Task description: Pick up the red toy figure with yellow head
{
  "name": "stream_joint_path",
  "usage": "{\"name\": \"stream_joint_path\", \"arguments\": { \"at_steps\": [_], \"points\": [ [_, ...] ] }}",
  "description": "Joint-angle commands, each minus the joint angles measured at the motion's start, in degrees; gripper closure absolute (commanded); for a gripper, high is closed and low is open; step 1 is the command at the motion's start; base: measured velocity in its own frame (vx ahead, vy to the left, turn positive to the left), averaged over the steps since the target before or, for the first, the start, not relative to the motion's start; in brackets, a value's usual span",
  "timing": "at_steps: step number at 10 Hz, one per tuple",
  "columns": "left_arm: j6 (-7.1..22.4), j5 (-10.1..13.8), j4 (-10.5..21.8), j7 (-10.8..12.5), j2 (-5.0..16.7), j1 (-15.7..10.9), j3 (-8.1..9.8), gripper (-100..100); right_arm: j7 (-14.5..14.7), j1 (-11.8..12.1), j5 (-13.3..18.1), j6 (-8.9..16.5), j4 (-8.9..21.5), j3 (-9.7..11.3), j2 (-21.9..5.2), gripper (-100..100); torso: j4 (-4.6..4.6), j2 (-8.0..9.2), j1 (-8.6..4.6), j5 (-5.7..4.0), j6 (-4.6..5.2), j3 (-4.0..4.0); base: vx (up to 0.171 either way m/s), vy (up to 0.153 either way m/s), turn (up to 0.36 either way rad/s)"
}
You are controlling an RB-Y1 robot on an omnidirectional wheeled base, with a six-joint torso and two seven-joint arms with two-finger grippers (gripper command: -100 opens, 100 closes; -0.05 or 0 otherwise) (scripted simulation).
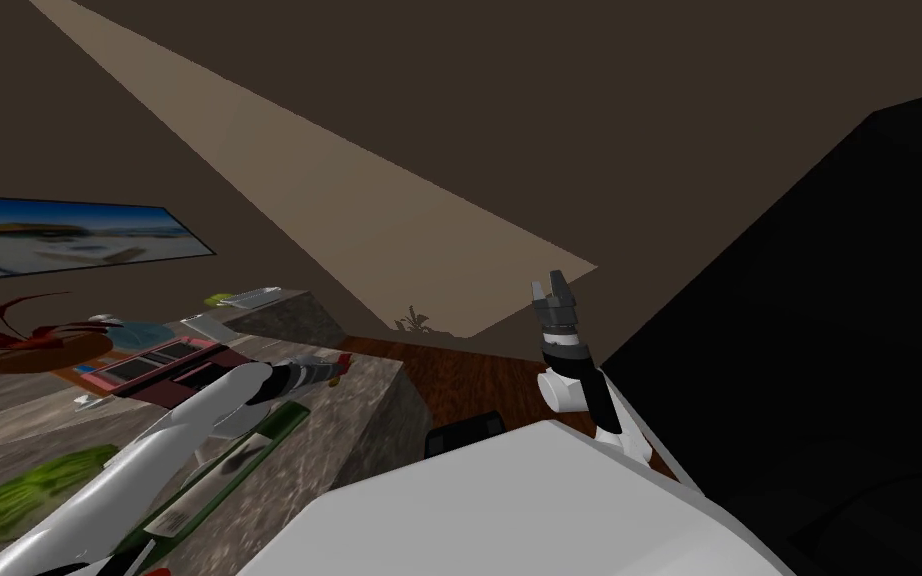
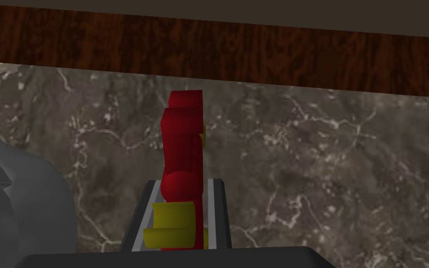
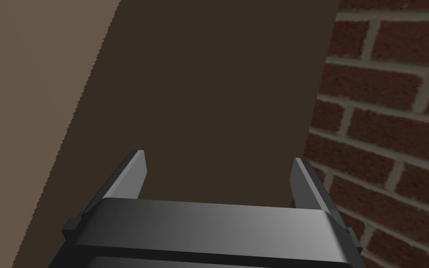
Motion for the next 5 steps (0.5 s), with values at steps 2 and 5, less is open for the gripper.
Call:
{"name": "stream_joint_path", "arguments": {
  "at_steps": [2,5],
  "points": [
    [-2.3,1.4,-4.2,3.8,2.1,4.0,-0.18,100,0.0,0.0,0.0,0.0,0.0,0.0,0.0,0,0.0,-0.01,-0.03,-0.01,-0.03,-0.01,-0.009,0.022,-0.093],
    [-4.3,2.7,-7.7,6.6,4.0,7.7,-0.29,100,0.0,0.0,0.0,0.0,0.0,0.0,0.0,0,-0.01,-0.01,-0.05,-0.02,-0.02,-0.01,-0.012,0.025,-0.087]
  ]
}}
